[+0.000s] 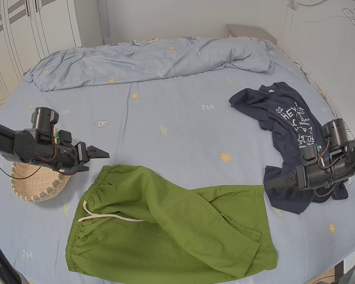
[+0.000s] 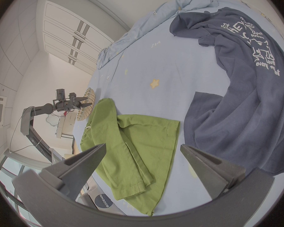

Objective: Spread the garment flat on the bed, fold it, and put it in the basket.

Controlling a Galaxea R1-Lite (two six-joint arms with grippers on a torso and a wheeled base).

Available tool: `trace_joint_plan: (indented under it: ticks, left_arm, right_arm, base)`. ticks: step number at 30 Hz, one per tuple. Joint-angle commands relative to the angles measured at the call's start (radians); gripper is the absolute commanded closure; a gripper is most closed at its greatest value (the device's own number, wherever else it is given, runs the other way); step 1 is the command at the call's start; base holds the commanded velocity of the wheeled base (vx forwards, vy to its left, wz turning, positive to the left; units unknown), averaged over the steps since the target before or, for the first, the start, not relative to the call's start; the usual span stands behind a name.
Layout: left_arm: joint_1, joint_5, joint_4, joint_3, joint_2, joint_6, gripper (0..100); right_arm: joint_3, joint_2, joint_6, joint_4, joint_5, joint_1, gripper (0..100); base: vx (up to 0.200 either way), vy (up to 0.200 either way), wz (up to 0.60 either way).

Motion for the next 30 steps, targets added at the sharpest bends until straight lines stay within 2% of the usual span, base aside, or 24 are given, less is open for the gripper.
trace_joint_plan:
  ticks: [1,18,19,30]
  left_arm:
    - [-0.021,0.0,-0.037,-0.042,0.133,-0.006,0]
    - [-0.035,-0.002,-0.045,-0.085,0.175,-0.03,0]
    - [-0.035,-0.002,-0.045,-0.085,0.175,-0.033,100]
    - [-0.042,-0.002,-0.045,-0.076,0.179,-0.032,100]
  right_arm:
    - [-0.003,0.024,0.0,0.0,0.001,0.027,0]
    - [-0.002,0.036,0.006,0.0,0.0,0.027,0]
    - [-0.003,0.036,0.006,0.0,0.0,0.026,0]
    - [-0.003,0.036,0.004,0.0,0.0,0.021,0]
  base:
    - [0.0,0.0,0.0]
    - [0.0,0.0,0.0]
    - [0.0,0.0,0.0]
    - [0.0,0.0,0.0]
